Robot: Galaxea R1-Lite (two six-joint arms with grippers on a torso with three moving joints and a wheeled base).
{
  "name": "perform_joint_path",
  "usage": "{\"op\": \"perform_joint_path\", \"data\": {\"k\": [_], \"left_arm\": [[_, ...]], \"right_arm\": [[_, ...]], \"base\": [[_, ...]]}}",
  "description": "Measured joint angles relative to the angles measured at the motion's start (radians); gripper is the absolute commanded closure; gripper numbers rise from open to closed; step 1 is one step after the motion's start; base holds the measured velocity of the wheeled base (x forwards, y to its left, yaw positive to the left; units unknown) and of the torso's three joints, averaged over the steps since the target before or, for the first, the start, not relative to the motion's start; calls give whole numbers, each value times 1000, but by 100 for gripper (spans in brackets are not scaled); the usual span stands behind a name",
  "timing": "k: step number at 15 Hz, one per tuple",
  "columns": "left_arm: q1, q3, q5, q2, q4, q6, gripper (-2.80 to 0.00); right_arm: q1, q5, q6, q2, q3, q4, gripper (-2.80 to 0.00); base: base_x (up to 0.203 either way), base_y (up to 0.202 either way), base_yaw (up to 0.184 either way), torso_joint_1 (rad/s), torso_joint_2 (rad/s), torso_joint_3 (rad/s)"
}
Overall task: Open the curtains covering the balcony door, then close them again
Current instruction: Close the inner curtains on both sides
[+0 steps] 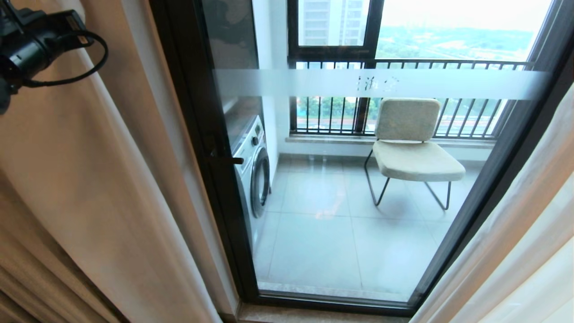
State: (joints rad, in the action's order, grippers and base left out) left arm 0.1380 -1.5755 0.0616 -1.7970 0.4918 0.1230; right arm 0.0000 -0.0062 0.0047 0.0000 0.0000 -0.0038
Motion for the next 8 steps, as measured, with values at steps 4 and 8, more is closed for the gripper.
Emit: {"op": "perform_joint_path", "data": {"k": [4,8], "left_arm": [[-93,21,0,44,-5,0,0],[-197,72,1,90,-6,-1,0]], "right_arm": [[0,0,0,0,0,0,0],[0,0,0,0,0,0,0]], "base": [[0,0,0,0,0,0],[0,0,0,0,0,0]]}}
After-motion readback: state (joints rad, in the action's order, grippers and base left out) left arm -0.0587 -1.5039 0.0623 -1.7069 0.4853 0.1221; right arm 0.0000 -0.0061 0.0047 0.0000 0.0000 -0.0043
